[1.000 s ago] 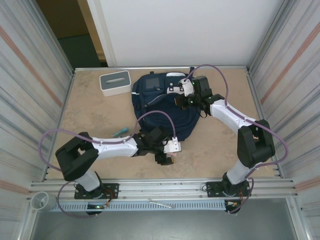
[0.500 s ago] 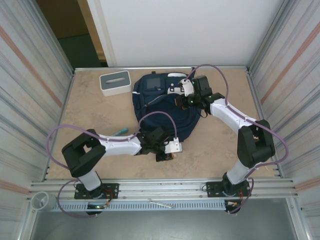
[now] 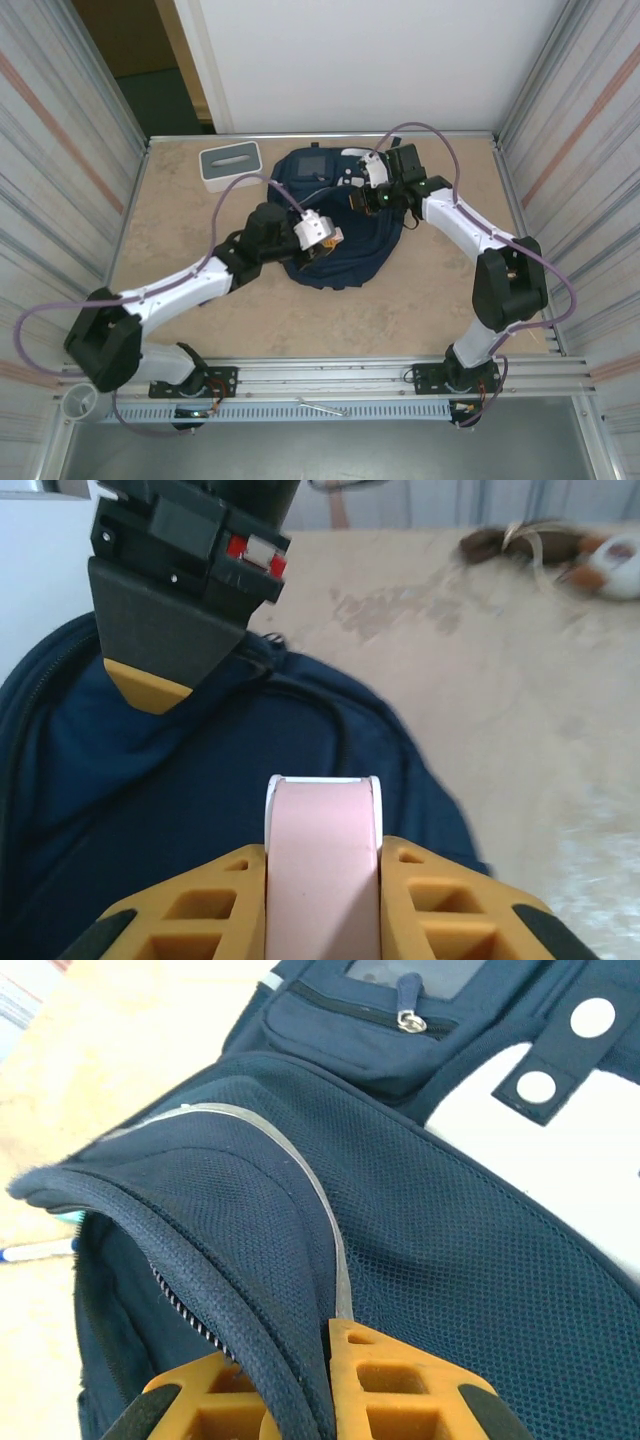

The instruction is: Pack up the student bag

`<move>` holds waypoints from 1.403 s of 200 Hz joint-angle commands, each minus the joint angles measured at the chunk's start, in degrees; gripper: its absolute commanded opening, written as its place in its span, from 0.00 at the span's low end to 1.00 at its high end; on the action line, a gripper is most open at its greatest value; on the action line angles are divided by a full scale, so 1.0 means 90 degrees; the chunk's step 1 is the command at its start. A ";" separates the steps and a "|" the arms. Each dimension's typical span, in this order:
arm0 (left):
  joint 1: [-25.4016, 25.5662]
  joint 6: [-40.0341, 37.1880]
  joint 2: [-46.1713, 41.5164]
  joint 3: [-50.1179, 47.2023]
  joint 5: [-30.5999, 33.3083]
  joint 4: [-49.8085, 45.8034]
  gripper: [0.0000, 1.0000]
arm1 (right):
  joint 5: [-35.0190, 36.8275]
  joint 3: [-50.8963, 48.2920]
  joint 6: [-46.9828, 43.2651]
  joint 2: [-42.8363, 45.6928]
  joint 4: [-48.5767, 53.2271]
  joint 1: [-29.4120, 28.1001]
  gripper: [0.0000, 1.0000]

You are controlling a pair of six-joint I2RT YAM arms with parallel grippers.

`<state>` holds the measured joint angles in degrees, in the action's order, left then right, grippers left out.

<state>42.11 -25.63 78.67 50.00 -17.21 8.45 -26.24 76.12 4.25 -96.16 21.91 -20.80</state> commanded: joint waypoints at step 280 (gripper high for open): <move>-0.2032 0.6028 -0.1227 -0.1127 0.3433 -0.5427 0.88 | -0.1313 0.0089 0.0110 -0.0232 -0.0554 0.0543 0.00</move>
<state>25.76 24.84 65.39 39.66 12.40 -36.45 -35.86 77.38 4.14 -99.29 21.63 -16.53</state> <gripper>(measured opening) 0.874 0.096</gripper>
